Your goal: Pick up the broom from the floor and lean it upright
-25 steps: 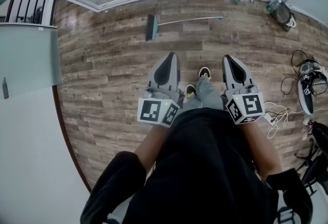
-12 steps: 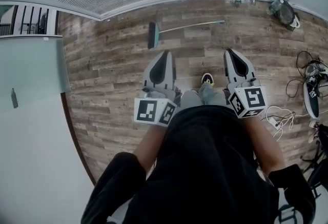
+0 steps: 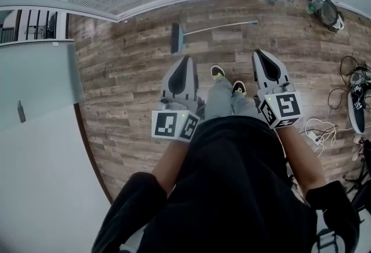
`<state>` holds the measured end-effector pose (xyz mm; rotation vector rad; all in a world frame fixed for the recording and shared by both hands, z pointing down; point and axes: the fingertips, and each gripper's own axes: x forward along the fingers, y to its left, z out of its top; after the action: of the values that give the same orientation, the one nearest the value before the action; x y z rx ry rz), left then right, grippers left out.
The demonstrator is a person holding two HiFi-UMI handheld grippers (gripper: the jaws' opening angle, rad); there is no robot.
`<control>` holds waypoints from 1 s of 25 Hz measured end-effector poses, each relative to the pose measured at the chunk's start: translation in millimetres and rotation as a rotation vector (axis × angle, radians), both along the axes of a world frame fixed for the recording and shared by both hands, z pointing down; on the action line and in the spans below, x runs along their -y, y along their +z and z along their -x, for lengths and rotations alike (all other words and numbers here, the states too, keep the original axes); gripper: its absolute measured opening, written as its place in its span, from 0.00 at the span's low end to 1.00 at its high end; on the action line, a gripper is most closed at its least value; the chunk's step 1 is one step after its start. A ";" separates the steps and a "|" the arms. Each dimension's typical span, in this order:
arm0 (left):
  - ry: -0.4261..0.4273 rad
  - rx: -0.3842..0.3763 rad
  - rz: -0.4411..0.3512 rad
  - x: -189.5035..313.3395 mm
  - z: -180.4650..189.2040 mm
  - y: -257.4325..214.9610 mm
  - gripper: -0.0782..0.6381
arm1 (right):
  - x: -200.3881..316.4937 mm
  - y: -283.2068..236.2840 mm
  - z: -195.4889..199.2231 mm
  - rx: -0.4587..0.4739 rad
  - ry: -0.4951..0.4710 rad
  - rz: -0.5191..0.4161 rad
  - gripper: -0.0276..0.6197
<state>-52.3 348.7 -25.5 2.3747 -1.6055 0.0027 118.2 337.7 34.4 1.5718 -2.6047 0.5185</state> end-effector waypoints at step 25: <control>-0.056 -0.130 -0.037 140.8 112.6 12.8 0.14 | 121.9 -12.5 116.4 -0.132 -0.100 -0.029 0.07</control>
<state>-164.9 207.8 -12.7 2.3037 -1.6232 -0.1904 1.9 215.8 21.9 1.4222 -2.5858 0.3575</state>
